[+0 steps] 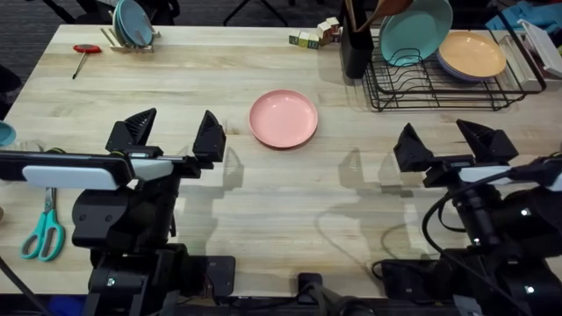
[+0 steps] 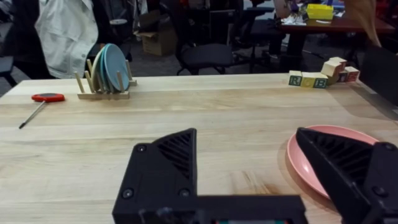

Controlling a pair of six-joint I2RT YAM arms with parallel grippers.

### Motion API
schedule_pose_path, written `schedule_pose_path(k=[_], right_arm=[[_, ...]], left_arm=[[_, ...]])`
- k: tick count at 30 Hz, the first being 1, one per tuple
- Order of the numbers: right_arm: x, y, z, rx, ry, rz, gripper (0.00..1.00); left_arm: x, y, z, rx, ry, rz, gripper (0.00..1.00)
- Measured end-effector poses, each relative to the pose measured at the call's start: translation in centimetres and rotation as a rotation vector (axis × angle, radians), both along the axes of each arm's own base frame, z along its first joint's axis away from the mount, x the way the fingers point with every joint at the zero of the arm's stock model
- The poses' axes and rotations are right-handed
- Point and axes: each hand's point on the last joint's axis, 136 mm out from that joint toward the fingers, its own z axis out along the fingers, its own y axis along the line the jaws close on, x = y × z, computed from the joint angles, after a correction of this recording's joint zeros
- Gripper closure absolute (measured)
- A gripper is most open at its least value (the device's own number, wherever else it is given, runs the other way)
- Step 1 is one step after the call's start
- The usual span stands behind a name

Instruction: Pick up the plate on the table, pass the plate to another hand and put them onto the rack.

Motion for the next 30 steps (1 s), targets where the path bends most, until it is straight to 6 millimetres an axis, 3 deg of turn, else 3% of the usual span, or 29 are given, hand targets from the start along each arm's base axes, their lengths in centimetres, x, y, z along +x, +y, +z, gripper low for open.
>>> schedule_pose_path(k=[18, 22, 24, 27, 30], right_arm=[[0.0, -0.2, -0.2, -0.029, 0.011, -0.010, 0.008], [-0.4, 0.0, -0.4, -0.022, 0.054, 0.003, 0.008], [-1.0, 0.1, -0.8, -0.016, 0.117, 0.011, 0.008], [-2.0, 0.3, -1.0, -0.010, 0.205, 0.018, 0.008], [-2.8, 0.3, 1.4, -0.006, 0.232, 0.018, 0.008]], left_arm=[[0.0, 0.0, 0.9, 0.016, -0.035, 0.000, 0.008], [-0.3, -0.1, -1.5, 0.024, 0.082, -0.006, 0.008], [-0.7, -0.1, -1.6, 0.027, 0.131, -0.007, 0.008], [-1.4, -0.1, 0.5, 0.028, 0.137, -0.007, 0.008], [-2.3, -0.1, 3.5, 0.024, 0.134, -0.007, 0.008]])
